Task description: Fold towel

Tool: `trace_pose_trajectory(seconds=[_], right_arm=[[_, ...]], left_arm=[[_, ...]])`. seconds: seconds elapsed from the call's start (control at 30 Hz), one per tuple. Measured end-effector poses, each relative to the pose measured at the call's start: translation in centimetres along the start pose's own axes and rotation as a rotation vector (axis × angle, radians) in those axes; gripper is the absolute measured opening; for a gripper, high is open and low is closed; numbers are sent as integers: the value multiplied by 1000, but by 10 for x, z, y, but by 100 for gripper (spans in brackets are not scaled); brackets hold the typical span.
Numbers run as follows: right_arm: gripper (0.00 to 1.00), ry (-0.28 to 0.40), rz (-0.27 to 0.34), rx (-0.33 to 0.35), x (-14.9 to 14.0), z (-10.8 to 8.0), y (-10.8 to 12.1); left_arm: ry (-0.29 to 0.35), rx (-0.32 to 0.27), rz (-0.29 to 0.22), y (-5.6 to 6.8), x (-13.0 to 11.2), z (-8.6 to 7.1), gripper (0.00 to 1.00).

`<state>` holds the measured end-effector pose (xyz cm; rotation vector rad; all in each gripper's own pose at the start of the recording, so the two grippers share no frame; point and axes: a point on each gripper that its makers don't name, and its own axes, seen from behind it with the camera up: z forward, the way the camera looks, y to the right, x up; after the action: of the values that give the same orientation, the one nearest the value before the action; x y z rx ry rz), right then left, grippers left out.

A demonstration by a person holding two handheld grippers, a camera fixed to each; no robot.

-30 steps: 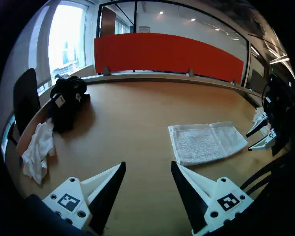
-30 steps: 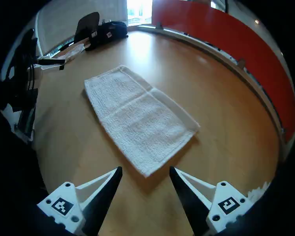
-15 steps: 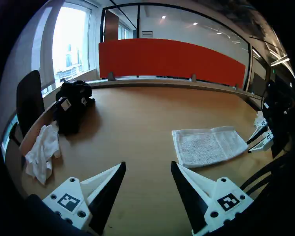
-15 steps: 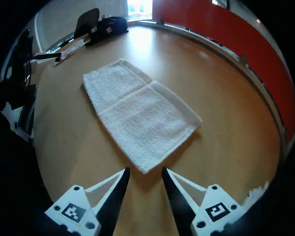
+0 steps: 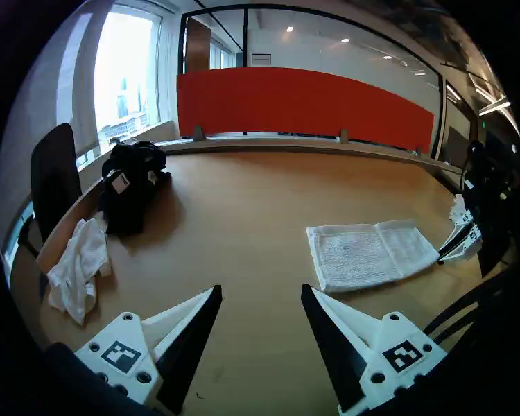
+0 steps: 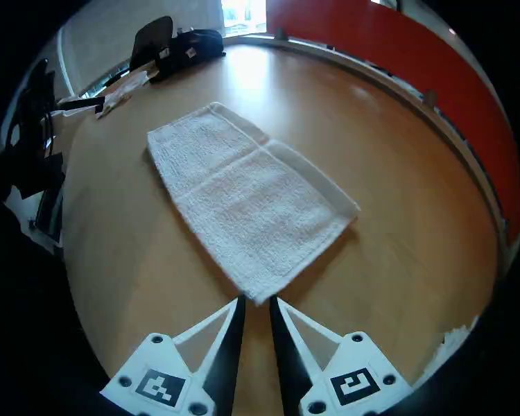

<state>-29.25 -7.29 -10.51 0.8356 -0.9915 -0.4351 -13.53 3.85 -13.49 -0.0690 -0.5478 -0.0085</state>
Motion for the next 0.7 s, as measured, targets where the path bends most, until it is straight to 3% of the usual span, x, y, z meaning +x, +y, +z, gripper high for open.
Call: trace_pose_trajectory(seconds=[0.07, 0.47, 0.7], right_arm=[[26, 1, 5, 1, -1, 0, 0], [4, 27, 0, -7, 3, -1, 2], [3, 40, 2, -16, 8, -4, 3]], left_arm=[[-4, 2, -1, -1, -2, 0, 84], [2, 12, 0, -4, -1, -3, 84], [6, 14, -5, -6, 1, -4, 84]])
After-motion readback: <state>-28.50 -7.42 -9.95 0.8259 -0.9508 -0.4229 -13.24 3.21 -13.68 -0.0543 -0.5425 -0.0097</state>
